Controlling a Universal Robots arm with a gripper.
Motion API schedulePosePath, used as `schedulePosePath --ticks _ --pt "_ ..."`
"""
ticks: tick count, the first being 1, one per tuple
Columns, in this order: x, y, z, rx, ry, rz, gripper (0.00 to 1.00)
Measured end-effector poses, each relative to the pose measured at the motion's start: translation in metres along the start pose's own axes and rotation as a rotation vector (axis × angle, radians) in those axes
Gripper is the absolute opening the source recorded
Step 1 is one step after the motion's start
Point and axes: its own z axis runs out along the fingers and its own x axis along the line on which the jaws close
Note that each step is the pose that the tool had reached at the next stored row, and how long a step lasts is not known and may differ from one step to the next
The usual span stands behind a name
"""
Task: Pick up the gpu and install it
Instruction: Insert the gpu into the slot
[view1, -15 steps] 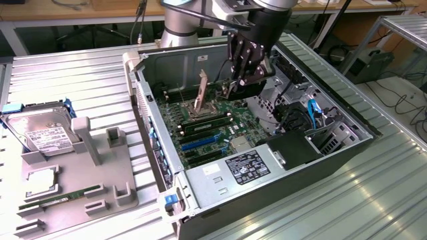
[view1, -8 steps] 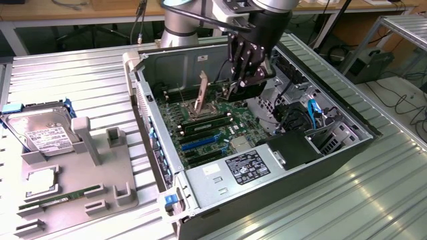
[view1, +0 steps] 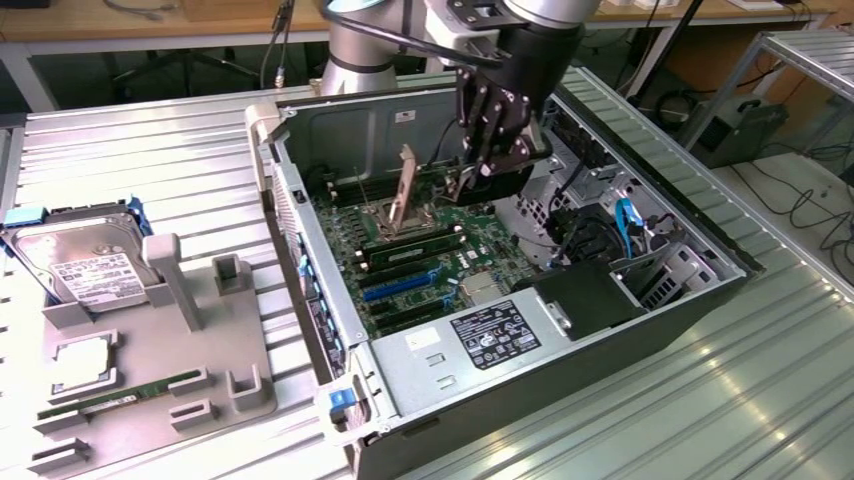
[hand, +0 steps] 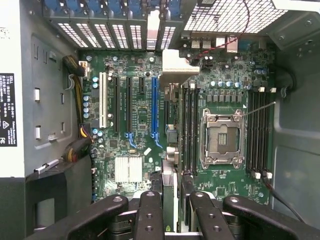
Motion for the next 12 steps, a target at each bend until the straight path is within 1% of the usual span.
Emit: schedulePosePath --ticks 12 --pt "0.0018 0.0000 0.0024 0.0000 0.0000 0.000 0.26"
